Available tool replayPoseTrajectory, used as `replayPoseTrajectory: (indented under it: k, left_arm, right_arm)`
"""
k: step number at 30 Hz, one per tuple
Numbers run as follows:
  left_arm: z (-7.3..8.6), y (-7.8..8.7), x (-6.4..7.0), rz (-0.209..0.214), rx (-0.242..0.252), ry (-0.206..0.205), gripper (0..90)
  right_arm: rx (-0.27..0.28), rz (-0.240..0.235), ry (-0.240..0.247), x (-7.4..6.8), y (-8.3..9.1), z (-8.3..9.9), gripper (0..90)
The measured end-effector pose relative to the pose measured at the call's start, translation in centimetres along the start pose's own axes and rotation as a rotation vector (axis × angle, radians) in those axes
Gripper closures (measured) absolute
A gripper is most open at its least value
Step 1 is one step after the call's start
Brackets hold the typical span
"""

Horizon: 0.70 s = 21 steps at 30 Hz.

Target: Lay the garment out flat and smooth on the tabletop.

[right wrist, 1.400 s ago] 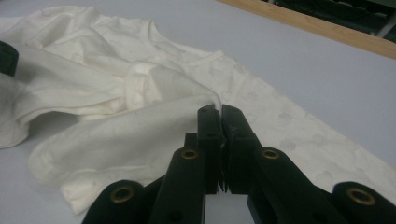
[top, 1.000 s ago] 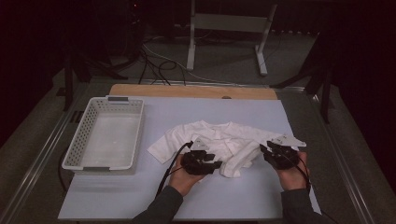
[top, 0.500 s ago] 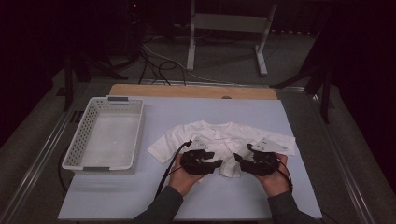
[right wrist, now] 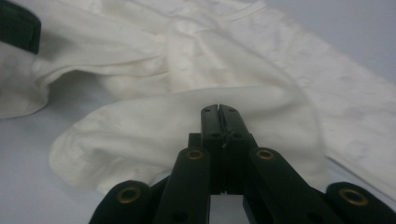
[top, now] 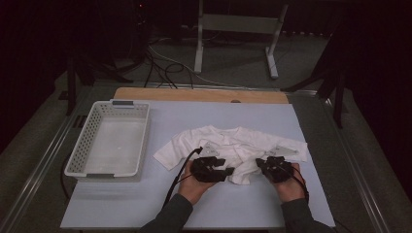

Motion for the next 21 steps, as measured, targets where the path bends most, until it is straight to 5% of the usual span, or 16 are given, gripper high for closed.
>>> replayPoseTrajectory:
  k: [2,3,4,5,9,11,13,18,19,20,21]
  left_arm:
    - [-0.1,0.0,-0.1,-0.002,0.004,0.000,49.5]
    - [-0.1,0.0,-0.1,0.000,0.005,0.001,49.5]
    - [-0.1,0.1,-0.1,-0.002,0.007,0.001,49.5]
    - [-0.1,0.2,-0.1,-0.004,0.012,0.001,49.5]
    - [-0.1,0.5,-0.1,-0.004,0.021,0.002,49.5]
    - [-0.1,0.8,-0.2,-0.005,0.030,0.006,49.4]
    - [-0.1,0.9,-0.3,-0.007,0.030,0.007,49.4]
    - [0.0,1.3,-0.6,-0.011,0.037,0.011,49.3]
    - [0.0,1.3,-0.6,-0.010,0.037,0.011,49.3]
    - [-0.1,1.2,-0.5,-0.007,0.035,0.009,49.3]
    - [-0.1,1.2,-0.5,-0.007,0.035,0.009,49.2]
  right_arm:
    - [0.026,-0.008,-0.007,0.2,0.6,0.1,86.0]
    - [0.078,-0.039,0.003,-0.2,1.0,0.0,65.6]
    - [0.078,-0.039,0.003,-0.2,1.0,0.0,65.6]
    - [0.102,-0.045,0.023,-0.9,1.0,-0.4,53.7]
    - [0.110,-0.054,0.067,-1.9,0.5,-1.4,41.1]
    - [0.097,-0.065,0.143,-3.0,-0.2,-2.0,30.7]
    - [0.072,-0.105,0.167,-3.3,-0.8,-2.2,27.0]
    - [0.014,-0.099,0.213,-3.7,-1.6,-1.8,30.8]
    - [0.001,-0.095,0.223,-3.8,-1.7,-1.7,35.0]
    - [-0.034,-0.087,0.246,-3.8,-1.5,-1.3,49.0]
    - [-0.034,-0.087,0.246,-3.8,-1.5,-1.3,49.0]
Point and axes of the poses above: each handheld gripper's, and its own axes: y roughly backward along the jaws, z roughly out of its underside, x roughly to its right, the point moved 3 cm from there along -y, roughly forward along the jaws, and after that the axes turned 12 degrees about -x, right-handed, at the moved point
